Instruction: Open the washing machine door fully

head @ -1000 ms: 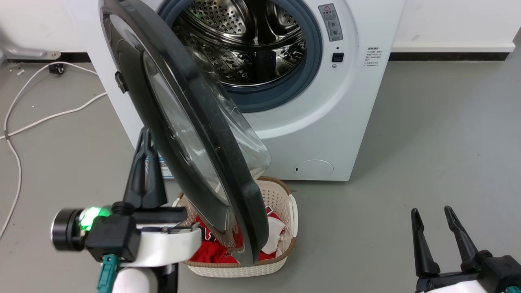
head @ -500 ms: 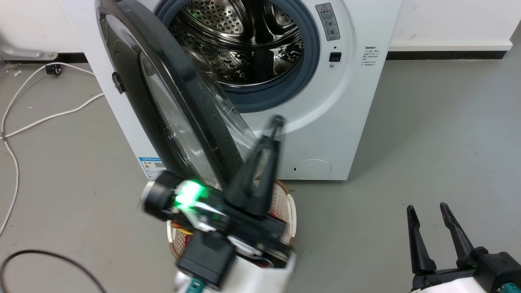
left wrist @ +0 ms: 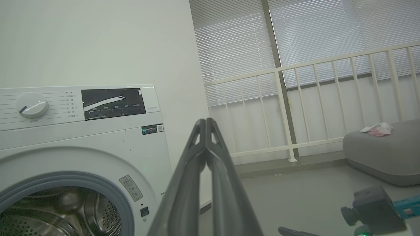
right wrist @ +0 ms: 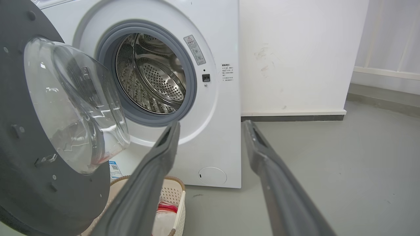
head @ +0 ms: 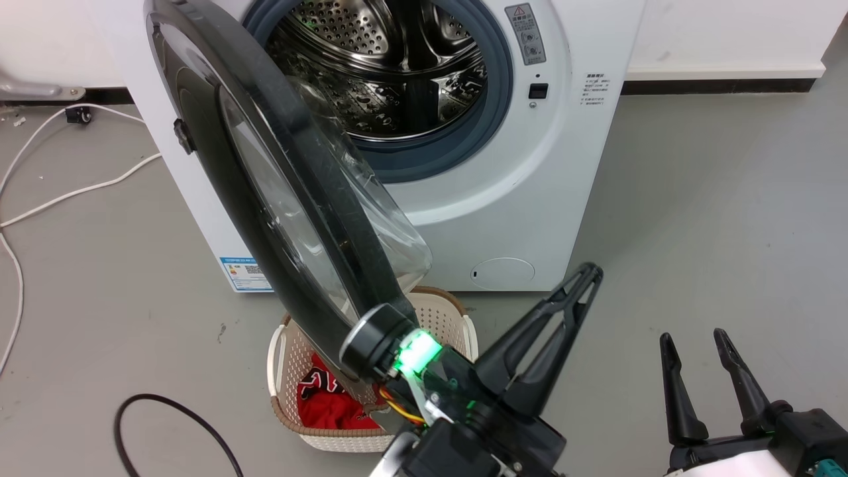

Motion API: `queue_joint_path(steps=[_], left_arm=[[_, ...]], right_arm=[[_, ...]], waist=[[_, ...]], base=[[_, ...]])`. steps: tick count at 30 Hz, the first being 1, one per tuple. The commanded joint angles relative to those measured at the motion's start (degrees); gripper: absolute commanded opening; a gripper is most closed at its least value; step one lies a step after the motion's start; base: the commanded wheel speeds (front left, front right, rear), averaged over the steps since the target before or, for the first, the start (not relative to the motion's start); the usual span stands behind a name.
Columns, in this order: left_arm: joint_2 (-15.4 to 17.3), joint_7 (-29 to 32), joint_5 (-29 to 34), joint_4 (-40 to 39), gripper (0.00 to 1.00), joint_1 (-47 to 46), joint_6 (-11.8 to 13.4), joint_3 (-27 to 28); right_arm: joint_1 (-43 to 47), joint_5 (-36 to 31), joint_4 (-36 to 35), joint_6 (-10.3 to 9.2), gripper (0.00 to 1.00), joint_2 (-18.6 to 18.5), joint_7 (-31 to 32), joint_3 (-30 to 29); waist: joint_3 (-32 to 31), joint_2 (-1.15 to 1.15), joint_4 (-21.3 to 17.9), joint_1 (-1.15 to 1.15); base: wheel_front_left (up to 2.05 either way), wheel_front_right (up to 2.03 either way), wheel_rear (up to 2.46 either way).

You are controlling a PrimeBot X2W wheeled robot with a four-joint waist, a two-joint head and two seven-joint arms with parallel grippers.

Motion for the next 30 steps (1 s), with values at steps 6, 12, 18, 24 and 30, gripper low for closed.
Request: queue_joint_path(steps=[6,12,18,24,30], left_arm=[[0.0,-0.1,-0.3,2.5,0.0,1.5,-0.4,-2.0],[0.7,-0.1,-0.5,6.2,0.0,4.5,-1.0,-2.0],[1.3,-0.1,-1.0,10.0,0.0,6.6,-1.1,-0.4],[1.3,-0.1,-1.3,13.7,0.0,6.9,-0.9,2.7],[1.1,-0.1,-1.9,17.0,0.0,6.7,-0.7,5.9]], right_arm=[[-0.4,-0.2,0.0,-0.04,1.0,0.2,-0.1,0.2],[-0.7,0.0,0.2,-0.04,1.0,0.2,-0.1,0.2],[-1.1,0.1,0.4,-0.04,1.0,0.2,-0.1,0.3],[-1.5,-0.2,0.7,-0.04,1.0,0.2,-0.1,0.3],[-2.1,-0.2,1.0,-0.04,1.0,0.2,-0.1,0.2]], waist=[[0.4,0.0,0.5,0.0],[1.0,0.0,1.1,0.0],[1.6,0.0,1.0,0.0],[2.8,0.0,0.7,0.0],[3.7,0.0,0.4,0.0]], base=[[0.0,0.0,0.0],[0.0,0.0,0.0],[0.0,0.0,0.0],[0.0,0.0,0.0],[0.0,0.0,0.0]])
